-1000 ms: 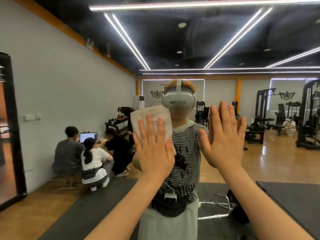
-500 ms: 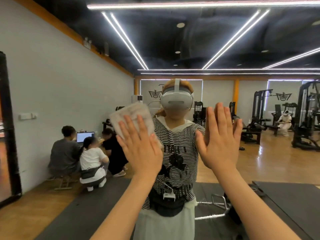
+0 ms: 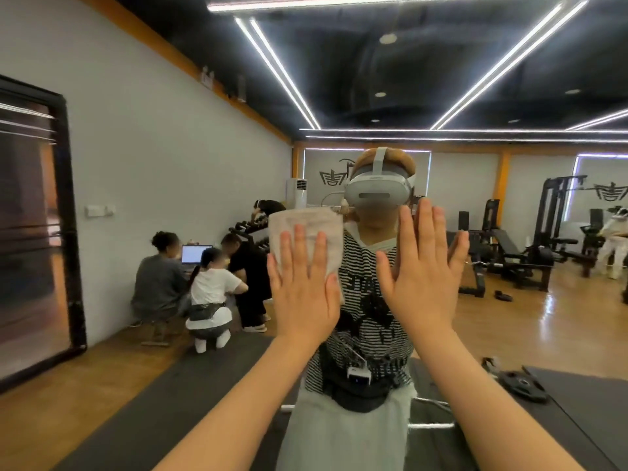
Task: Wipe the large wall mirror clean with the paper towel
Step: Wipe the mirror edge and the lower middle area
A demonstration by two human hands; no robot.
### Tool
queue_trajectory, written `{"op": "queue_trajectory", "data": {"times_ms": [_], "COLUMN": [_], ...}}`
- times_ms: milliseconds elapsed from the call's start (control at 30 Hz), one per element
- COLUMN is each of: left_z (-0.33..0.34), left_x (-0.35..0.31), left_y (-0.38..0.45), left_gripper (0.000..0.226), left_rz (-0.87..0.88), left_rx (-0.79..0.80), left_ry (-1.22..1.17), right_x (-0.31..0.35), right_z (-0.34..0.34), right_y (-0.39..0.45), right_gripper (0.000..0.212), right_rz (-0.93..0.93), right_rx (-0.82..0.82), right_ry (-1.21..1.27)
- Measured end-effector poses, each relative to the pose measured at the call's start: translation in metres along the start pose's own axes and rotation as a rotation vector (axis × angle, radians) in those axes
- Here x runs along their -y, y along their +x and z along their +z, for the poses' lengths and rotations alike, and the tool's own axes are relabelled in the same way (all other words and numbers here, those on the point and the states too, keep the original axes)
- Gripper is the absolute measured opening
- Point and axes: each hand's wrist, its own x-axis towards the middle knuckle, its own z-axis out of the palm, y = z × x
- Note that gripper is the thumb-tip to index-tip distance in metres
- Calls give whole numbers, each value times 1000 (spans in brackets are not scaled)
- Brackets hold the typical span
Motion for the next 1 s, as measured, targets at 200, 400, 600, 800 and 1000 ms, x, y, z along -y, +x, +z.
{"op": "queue_trajectory", "data": {"times_ms": [200, 400, 600, 800, 1000], "left_z": [0, 0, 0, 1, -8], "left_x": [2, 3, 1, 1, 1], "left_y": [1, -2, -1, 2, -2], "left_gripper": [65, 61, 59, 59, 61], "left_rz": [6, 4, 3, 34, 38], "left_rx": [-25, 12, 6, -59, 43], "left_ry": [29, 37, 16, -26, -43], "right_x": [1, 0, -2, -1, -1], "right_z": [1, 1, 2, 4, -7], "right_y": [-1, -1, -1, 0, -1], "right_gripper": [67, 66, 66, 65, 65], "right_rz": [9, -2, -14, -8, -7], "right_rx": [21, 12, 8, -9, 67], "right_ry": [34, 53, 49, 3, -8]}}
